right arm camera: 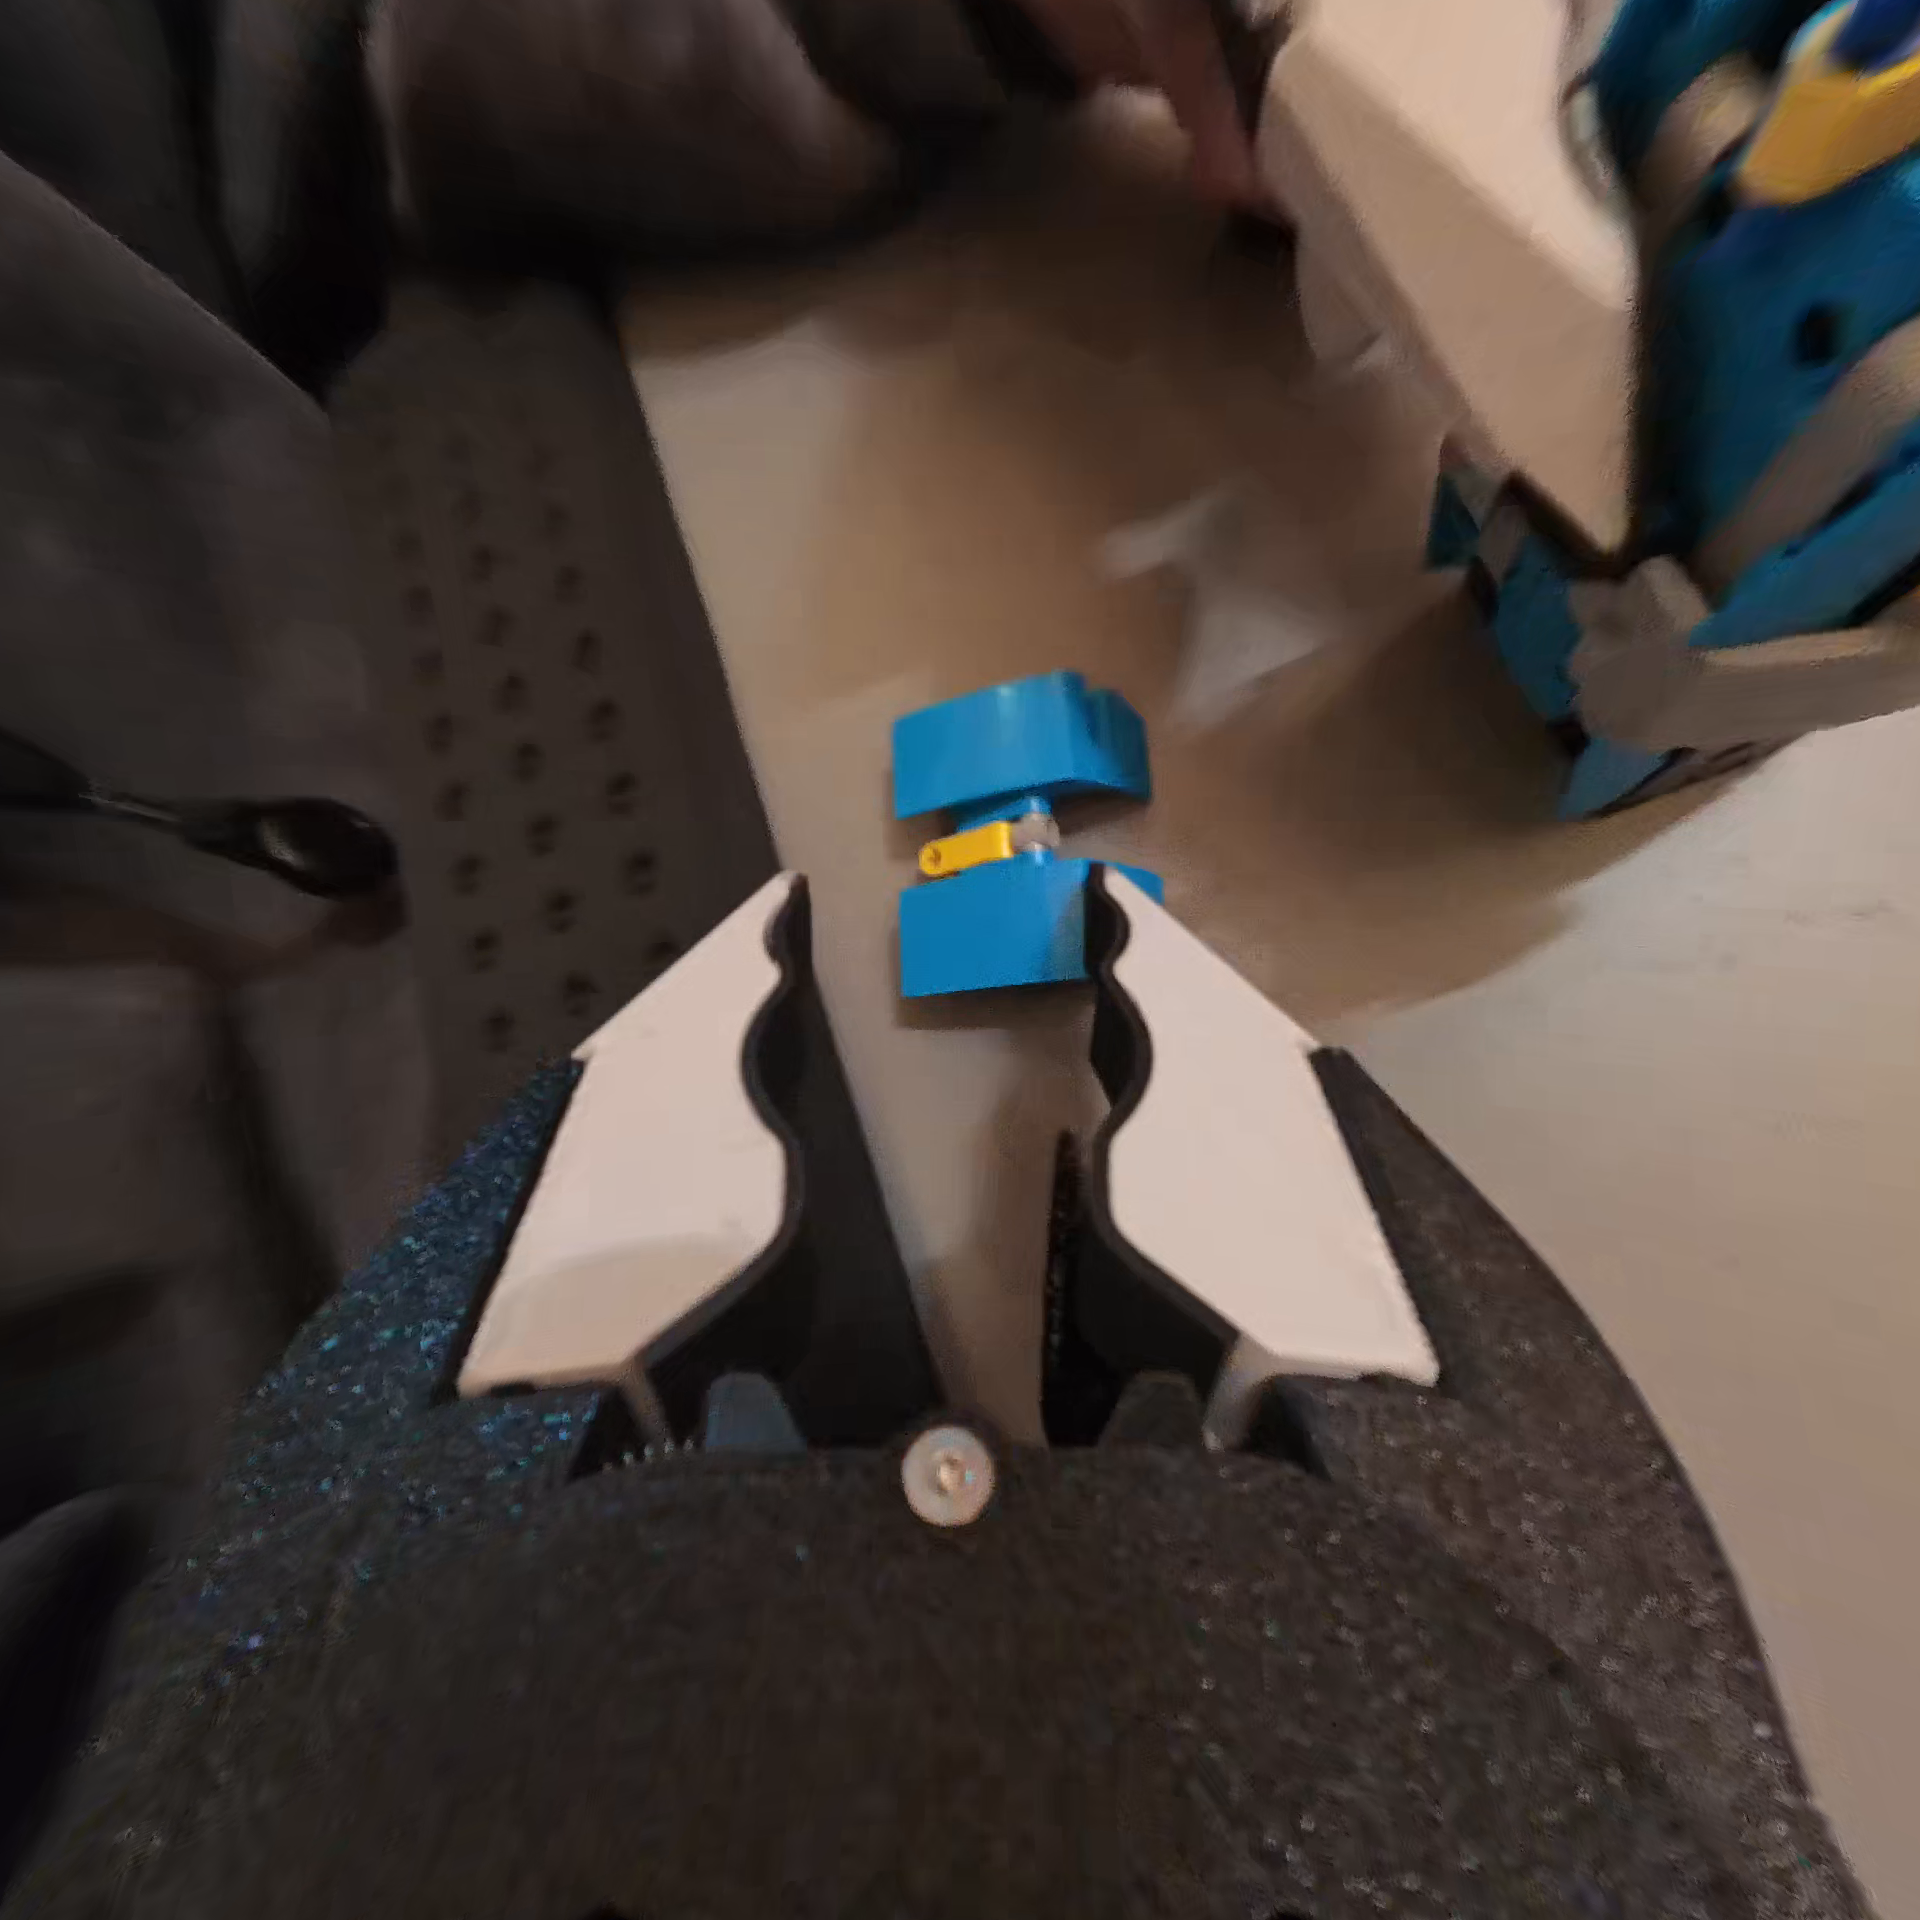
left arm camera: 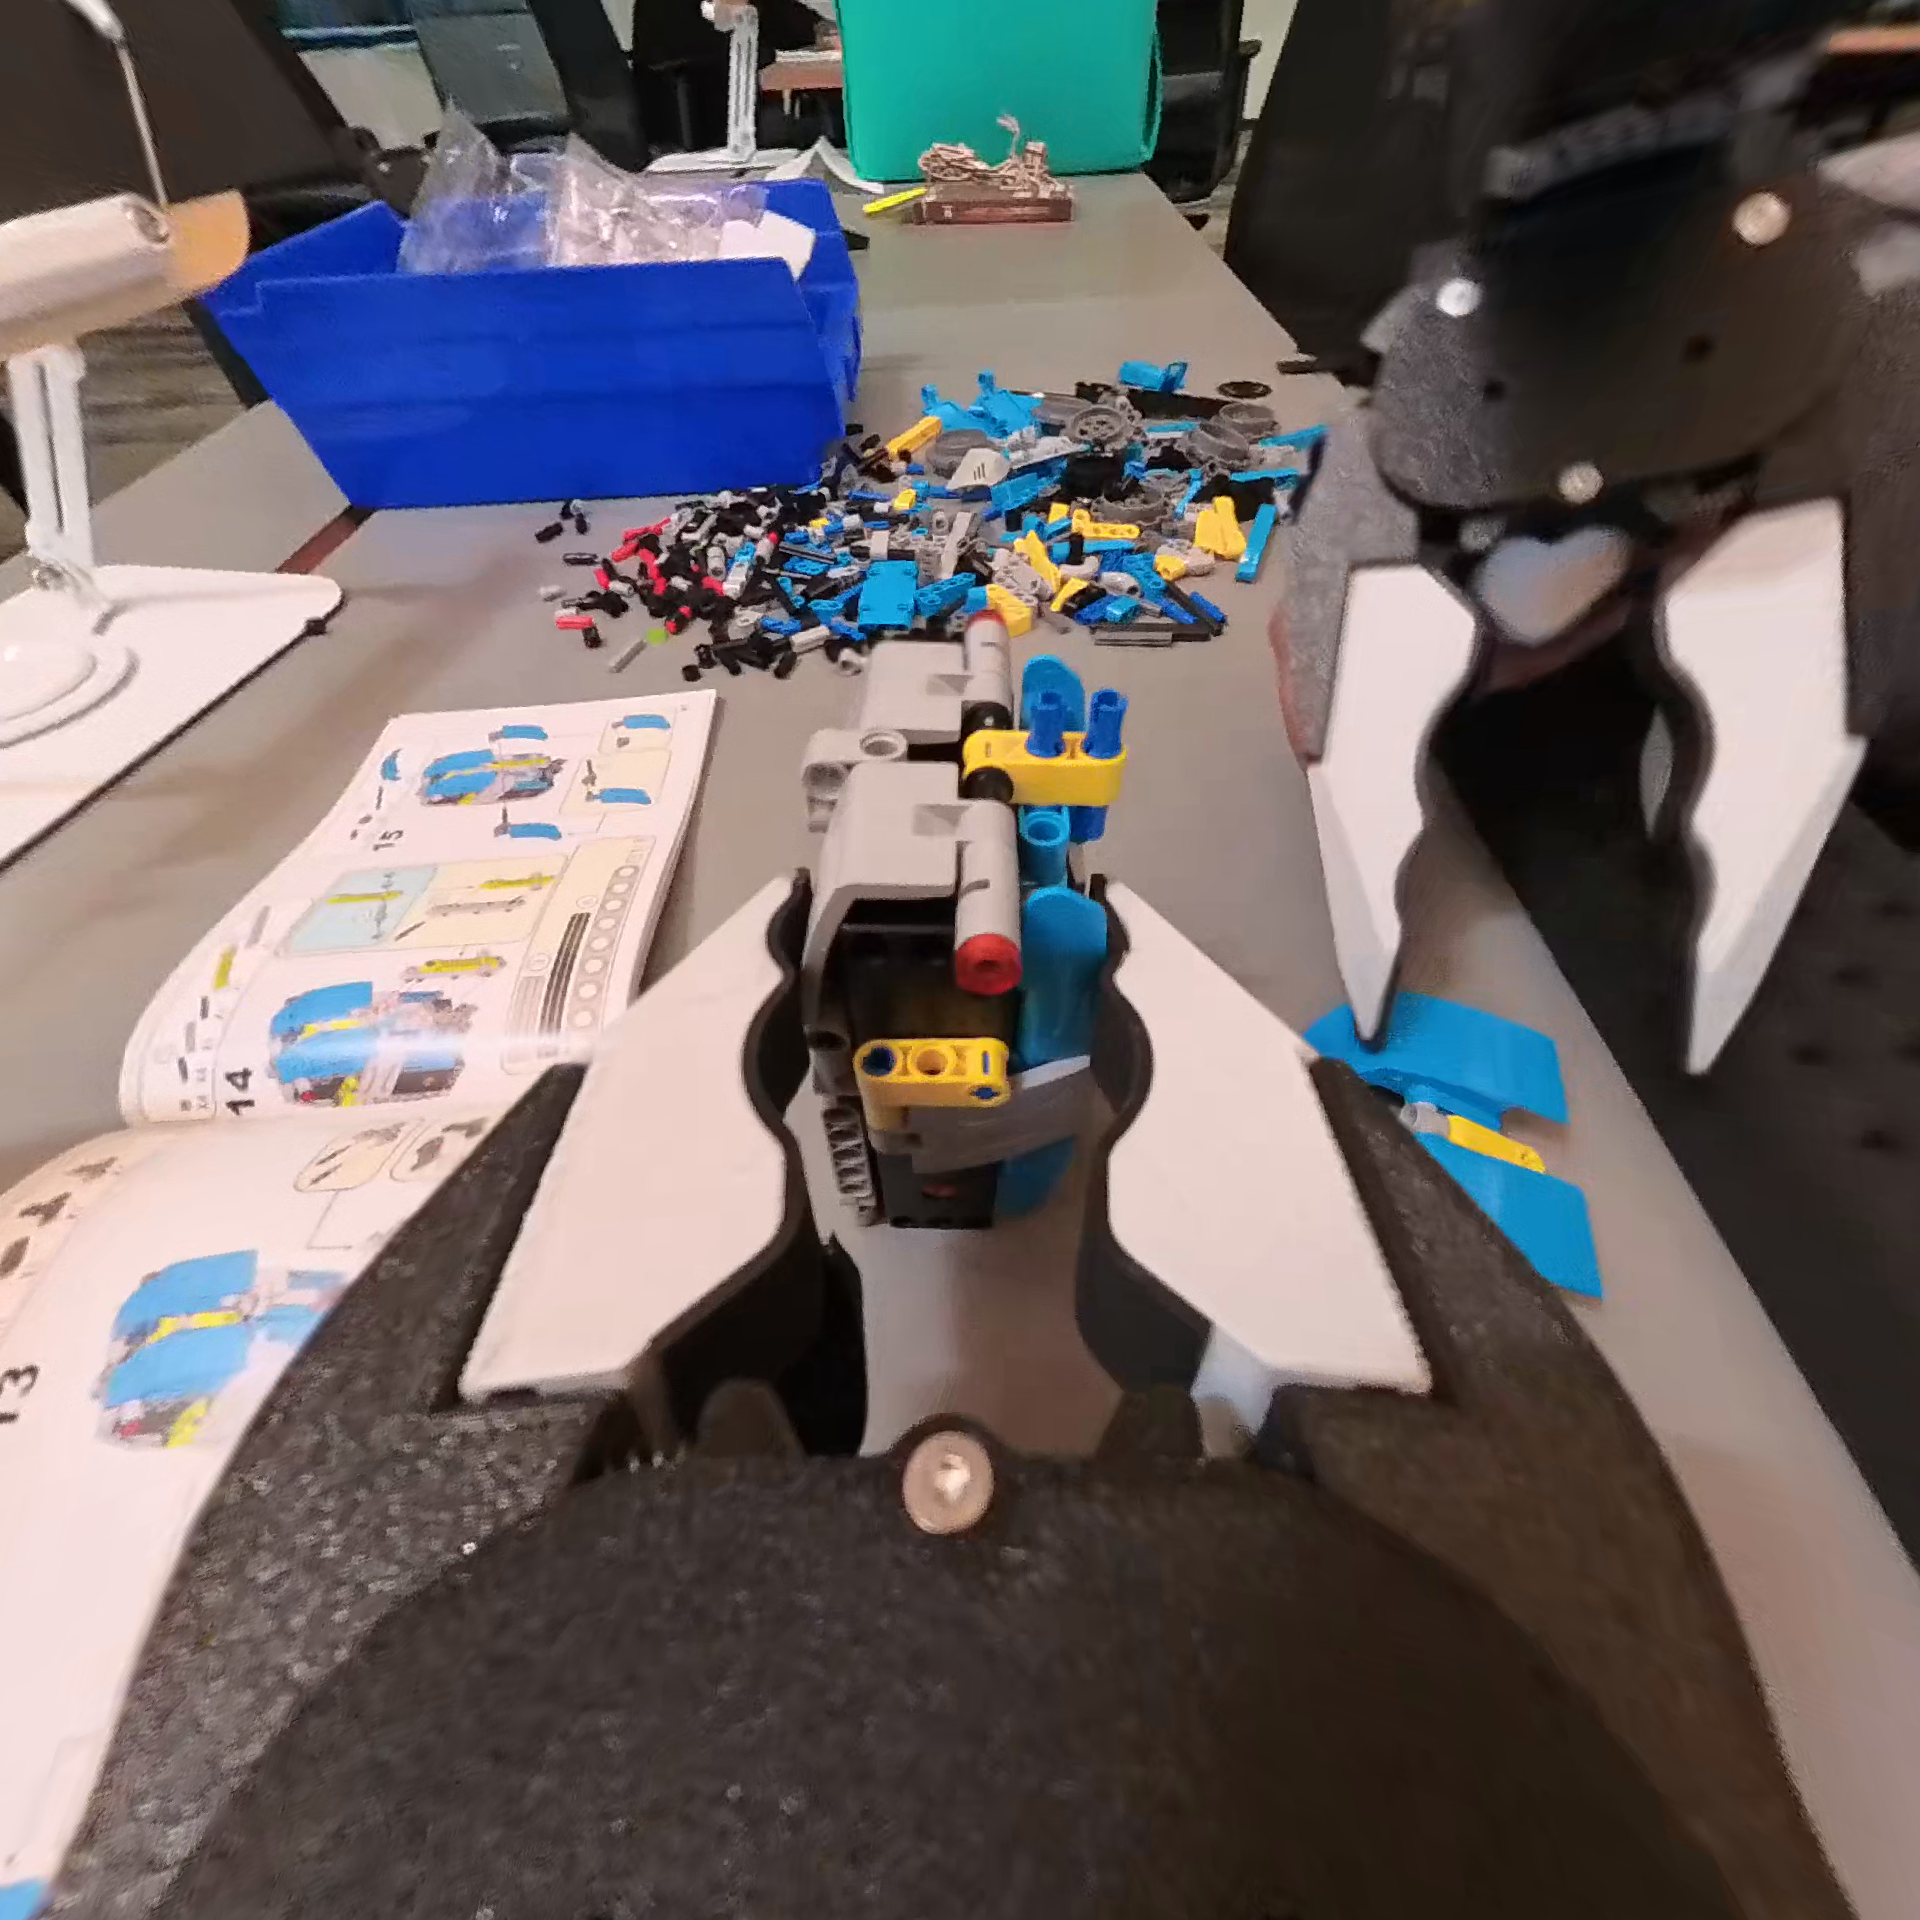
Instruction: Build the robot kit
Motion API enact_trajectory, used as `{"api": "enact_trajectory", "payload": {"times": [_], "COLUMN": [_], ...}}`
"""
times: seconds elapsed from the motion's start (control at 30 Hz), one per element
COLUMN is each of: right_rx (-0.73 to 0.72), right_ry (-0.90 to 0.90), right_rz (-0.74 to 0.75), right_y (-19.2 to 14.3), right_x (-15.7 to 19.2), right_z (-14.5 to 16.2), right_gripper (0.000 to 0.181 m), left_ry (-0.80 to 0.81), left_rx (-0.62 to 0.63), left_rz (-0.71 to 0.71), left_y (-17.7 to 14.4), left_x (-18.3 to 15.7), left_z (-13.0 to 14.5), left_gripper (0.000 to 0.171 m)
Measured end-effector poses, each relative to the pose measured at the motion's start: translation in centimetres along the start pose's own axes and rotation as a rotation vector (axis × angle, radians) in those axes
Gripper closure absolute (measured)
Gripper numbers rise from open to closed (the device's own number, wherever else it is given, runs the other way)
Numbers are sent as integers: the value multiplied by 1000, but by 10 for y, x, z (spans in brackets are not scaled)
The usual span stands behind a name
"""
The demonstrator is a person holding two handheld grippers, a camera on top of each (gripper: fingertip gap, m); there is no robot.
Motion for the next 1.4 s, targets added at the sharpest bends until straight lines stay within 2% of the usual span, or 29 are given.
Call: {"api": "enact_trajectory", "payload": {"times": [0.07,0.13,0.23,0.27,0.37,0.43,0.53,0.67,0.8,0.9,1.03,1.13,1.23,1.4], "right_rx": [8,5,79,115,84,84,68,-41,-161,-203,-163,-164,-184,-260], "right_ry": [-81,-123,-158,-190,-265,-292,-340,-421,-471,-514,-653,-703,-720,-686], "right_rz": [84,167,188,210,271,283,353,507,725,871,1009,1039,1046,1007], "right_y": [7,10,18,22,22,22,19,4,-19,-28,-24,-20,-17,-22], "right_x": [-2,-8,-10,-12,-15,-15,-24,-34,-46,-54,-53,-47,-41,-37], "right_z": [1,-4,4,10,7,6,4,-16,-42,-54,-57,-58,-63,-68], "right_gripper": [132,129,119,119,126,127,127,127,127,127,127,127,127,127], "left_ry": [-73,-108,-112,-108,-119,-164,-215,-247,-285,-300,-297,-295,-266,-281], "left_rx": [-14,-28,-32,-30,-13,-10,-61,-104,-155,-239,-241,-178,-147,-153], "left_rz": [-3,3,6,5,25,1,13,7,-35,-68,88,224,172,128], "left_y": [-2,-4,-4,-4,-2,-4,-12,-31,-53,-66,-50,-34,-25,-26], "left_x": [4,7,7,6,3,7,10,9,2,-9,-44,-67,-66,-58], "left_z": [1,1,1,1,4,6,3,2,-2,-11,-16,-10,-3,0], "left_gripper": [119,119,119,118,116,104,98,93,94,110,118,124,155,158]}}
Point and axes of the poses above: each gripper's, where its closed fingertips meet, y out along the fingers, z out of its underside, x = y × z across the jaws, the point moved 2 cm from there along -y, back along the fingers, and after that the axes turned 13 degrees about z, right-handed, at the moved point
